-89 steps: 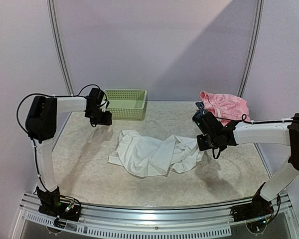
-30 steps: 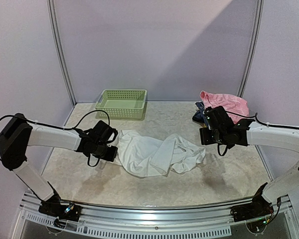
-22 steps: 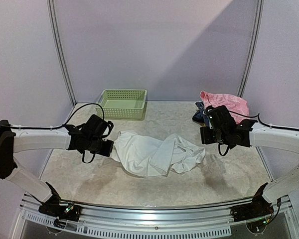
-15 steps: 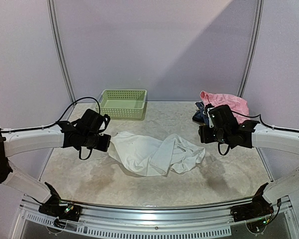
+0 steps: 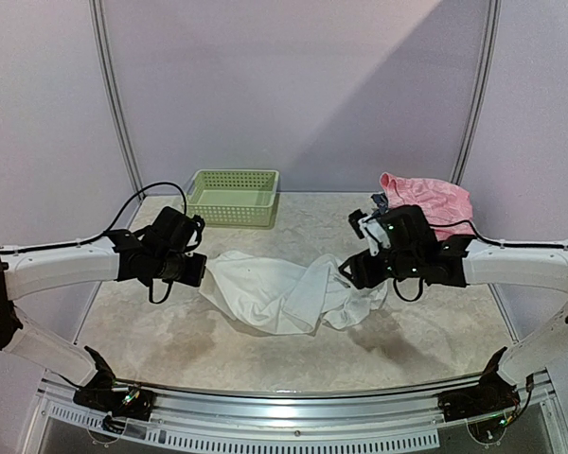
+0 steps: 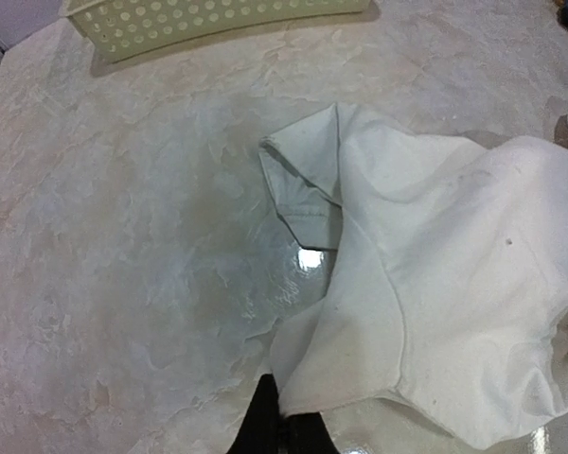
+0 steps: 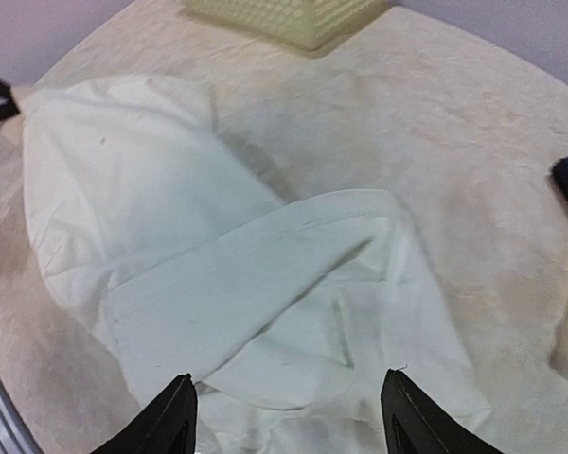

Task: Fold and stack the mixed laundry pile
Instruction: Pick up the crumpled T-shirt from the center of the board.

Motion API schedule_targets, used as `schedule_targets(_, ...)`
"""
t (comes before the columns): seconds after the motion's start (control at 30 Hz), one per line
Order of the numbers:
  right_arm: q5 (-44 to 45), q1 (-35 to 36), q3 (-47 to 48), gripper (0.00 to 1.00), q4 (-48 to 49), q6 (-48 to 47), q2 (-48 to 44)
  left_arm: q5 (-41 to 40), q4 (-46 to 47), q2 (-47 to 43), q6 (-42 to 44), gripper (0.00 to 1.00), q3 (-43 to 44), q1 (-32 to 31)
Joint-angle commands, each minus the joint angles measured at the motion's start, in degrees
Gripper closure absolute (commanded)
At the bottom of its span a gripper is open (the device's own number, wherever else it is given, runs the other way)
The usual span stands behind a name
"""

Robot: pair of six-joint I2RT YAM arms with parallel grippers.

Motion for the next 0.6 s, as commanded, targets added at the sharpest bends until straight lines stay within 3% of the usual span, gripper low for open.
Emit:
schedule_targets(0.0, -9.13, 4.38, 3.80, 0.33, 0.14, -4.95, 7.10, -2.58, 0.39, 0.65, 0.38, 1.00, -1.05, -0.74)
schedule_targets(0.27, -9.22, 10.66, 13.06, 0.36, -3.57, -7.08, 18.73, -2.94, 0.81, 1.71, 0.56, 1.00, -1.14, -0.74)
schedule_targets(0.57, 0.55, 16.43, 23.68, 0.38, -11.18, -8.50, 28.25, -2.84, 0.86, 2.54, 0.63, 1.00, -1.32, -0.69)
